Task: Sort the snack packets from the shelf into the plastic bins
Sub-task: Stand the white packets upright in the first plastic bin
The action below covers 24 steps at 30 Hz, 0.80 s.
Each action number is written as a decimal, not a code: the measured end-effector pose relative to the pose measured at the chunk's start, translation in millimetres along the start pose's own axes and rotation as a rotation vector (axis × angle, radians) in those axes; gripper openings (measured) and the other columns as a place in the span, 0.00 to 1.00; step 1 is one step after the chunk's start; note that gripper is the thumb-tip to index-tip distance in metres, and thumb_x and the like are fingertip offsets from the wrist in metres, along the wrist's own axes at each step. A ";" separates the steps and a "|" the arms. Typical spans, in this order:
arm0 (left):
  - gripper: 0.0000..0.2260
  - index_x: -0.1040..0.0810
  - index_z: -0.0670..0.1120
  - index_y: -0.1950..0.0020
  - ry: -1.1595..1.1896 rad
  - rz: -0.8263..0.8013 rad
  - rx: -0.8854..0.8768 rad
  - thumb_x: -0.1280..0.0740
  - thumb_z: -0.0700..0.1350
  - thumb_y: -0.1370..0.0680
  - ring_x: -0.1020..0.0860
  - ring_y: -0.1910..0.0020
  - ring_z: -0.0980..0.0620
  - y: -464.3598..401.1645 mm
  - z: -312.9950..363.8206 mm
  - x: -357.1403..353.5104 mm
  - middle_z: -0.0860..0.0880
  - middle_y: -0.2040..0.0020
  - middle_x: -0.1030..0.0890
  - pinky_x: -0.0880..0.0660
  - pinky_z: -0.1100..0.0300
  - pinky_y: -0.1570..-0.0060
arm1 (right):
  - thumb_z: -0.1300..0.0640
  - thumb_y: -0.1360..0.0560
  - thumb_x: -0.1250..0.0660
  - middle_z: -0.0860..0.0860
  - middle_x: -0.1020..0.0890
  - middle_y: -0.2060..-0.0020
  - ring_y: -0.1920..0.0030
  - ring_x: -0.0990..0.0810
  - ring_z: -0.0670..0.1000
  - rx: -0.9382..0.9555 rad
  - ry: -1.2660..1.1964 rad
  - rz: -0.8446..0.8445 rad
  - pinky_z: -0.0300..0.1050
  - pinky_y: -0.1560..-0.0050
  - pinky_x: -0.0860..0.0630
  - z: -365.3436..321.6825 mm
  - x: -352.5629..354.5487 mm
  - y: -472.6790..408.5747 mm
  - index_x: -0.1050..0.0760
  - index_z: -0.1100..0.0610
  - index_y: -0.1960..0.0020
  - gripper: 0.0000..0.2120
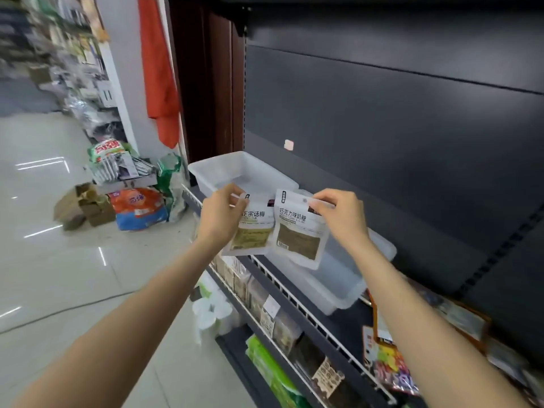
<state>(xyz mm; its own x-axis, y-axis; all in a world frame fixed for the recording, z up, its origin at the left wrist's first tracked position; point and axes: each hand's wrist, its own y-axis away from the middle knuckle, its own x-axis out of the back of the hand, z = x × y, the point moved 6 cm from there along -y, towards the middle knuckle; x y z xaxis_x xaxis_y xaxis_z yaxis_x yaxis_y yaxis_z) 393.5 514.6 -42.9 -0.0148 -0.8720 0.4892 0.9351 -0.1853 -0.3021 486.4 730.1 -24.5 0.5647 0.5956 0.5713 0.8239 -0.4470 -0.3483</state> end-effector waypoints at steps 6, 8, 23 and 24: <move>0.02 0.24 0.46 0.51 0.042 -0.012 0.029 0.35 0.42 0.22 0.21 0.60 0.50 -89.3 -42.6 11.7 0.48 0.59 0.20 0.23 0.55 0.61 | 0.56 0.28 0.33 0.44 0.16 0.63 0.56 0.18 0.49 -0.012 0.026 -0.040 0.52 0.52 0.22 -8.6 -65.7 -77.2 0.19 0.51 0.61 0.05; 0.01 0.26 0.46 0.51 0.043 -0.045 0.024 0.36 0.42 0.21 0.22 0.64 0.54 -118.3 -58.0 12.0 0.48 0.59 0.21 0.24 0.57 0.66 | 0.57 0.28 0.33 0.44 0.16 0.63 0.56 0.19 0.48 -0.009 0.044 -0.037 0.52 0.52 0.22 -12.1 -86.0 -100.2 0.19 0.52 0.61 0.06; 0.02 0.24 0.50 0.54 0.077 -0.284 -0.090 0.35 0.44 0.22 0.23 0.59 0.49 -368.6 -151.1 5.0 0.52 0.58 0.21 0.25 0.54 0.57 | 0.60 0.27 0.34 0.42 0.17 0.62 0.55 0.18 0.48 -0.256 0.119 0.214 0.51 0.49 0.22 -27.9 -214.5 -246.4 0.23 0.46 0.64 0.11; 0.03 0.24 0.50 0.54 0.070 -0.315 -0.097 0.35 0.44 0.22 0.24 0.58 0.50 -380.0 -154.3 -1.1 0.52 0.59 0.22 0.25 0.55 0.56 | 0.60 0.27 0.34 0.42 0.18 0.62 0.54 0.18 0.49 -0.272 0.136 0.227 0.51 0.49 0.22 -25.7 -217.7 -251.9 0.23 0.46 0.64 0.11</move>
<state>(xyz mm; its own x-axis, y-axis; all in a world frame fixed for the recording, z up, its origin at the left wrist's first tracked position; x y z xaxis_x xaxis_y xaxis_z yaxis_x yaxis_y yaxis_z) -16.5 516.1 -54.9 -0.3246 -0.7936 0.5146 0.8428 -0.4896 -0.2234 154.7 695.9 -42.0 0.7050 0.3753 0.6017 0.6253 -0.7294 -0.2776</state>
